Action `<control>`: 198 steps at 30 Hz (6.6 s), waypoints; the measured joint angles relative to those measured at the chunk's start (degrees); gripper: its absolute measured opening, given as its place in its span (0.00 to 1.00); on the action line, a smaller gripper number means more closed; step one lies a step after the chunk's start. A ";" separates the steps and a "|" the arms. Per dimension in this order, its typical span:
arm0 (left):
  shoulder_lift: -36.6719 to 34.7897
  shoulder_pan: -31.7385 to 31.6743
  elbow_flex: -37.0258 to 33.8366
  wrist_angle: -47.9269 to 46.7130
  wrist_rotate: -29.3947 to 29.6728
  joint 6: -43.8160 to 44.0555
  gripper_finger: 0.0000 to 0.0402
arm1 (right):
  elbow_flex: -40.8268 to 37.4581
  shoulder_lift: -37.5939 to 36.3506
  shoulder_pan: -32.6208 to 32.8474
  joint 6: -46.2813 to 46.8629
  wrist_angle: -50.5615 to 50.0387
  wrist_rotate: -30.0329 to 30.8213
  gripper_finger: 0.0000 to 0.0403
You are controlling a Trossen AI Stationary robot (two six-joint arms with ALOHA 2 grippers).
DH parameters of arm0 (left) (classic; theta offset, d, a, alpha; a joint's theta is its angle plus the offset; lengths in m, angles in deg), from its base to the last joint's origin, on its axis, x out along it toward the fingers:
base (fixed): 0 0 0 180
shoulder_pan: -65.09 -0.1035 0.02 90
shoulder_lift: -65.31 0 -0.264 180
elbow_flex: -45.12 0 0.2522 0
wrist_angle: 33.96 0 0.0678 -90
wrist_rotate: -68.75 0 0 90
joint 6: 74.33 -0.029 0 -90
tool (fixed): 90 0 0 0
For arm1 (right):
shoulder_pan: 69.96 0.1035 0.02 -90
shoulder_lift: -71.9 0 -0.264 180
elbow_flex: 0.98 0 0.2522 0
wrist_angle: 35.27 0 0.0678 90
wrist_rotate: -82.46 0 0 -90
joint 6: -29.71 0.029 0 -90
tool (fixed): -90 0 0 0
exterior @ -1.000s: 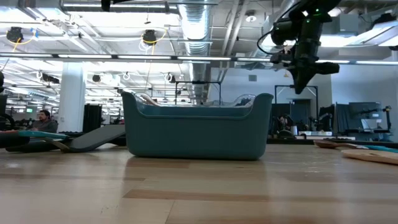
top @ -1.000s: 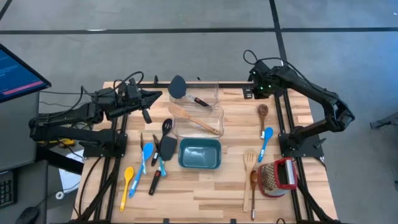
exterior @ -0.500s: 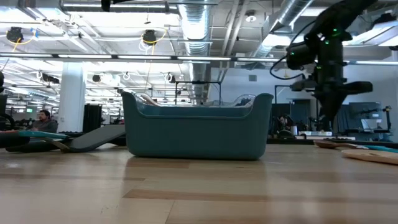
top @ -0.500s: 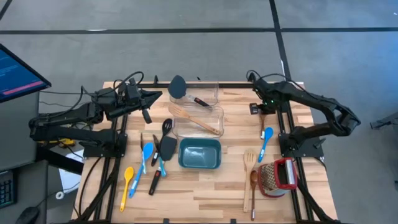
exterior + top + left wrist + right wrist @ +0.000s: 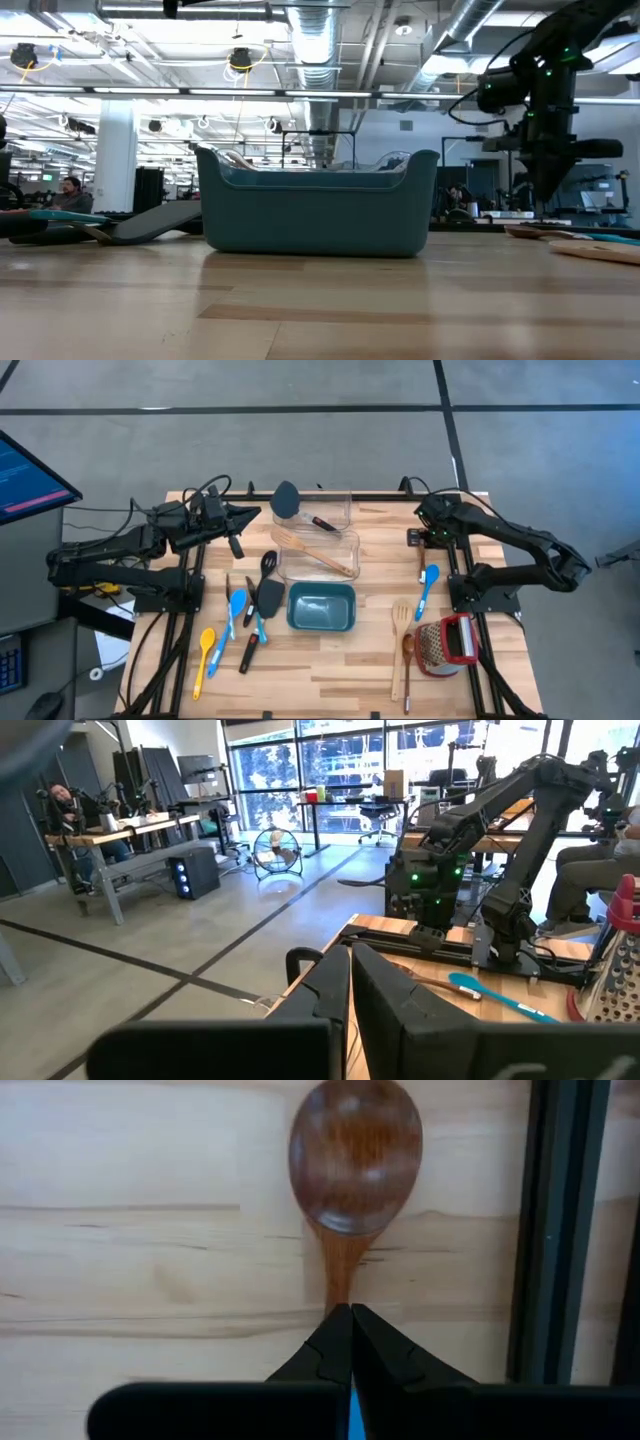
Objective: Pick & Place Kitchen Items
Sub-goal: Put the top wooden serving spoon into the bottom transparent bin
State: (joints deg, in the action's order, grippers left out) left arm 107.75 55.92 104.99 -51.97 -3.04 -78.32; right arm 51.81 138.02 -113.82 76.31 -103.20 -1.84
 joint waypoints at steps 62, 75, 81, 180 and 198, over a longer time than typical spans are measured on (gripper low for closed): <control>0.02 0.00 0.00 -0.49 -0.03 0.00 0.01 | -0.02 19.71 5.23 -5.10 9.55 -1.42 0.07; 0.02 0.00 0.00 -0.50 0.08 0.00 0.01 | 0.00 19.71 5.23 -5.10 9.62 -1.37 0.07; 0.02 -0.01 0.00 -0.50 0.32 0.00 0.01 | 0.02 19.69 5.23 -5.12 9.68 -1.36 0.07; 0.07 0.11 -0.02 -0.48 0.03 0.00 0.01 | 57.61 51.26 33.15 -47.23 11.85 -14.69 0.07; 0.07 0.11 -0.02 -0.49 0.27 0.00 0.01 | 55.41 51.38 29.90 -51.68 7.93 -15.68 0.07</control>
State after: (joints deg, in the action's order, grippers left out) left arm 107.81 56.03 104.97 -52.45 -2.77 -78.32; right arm 107.22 189.40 -83.93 24.63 -95.27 -17.53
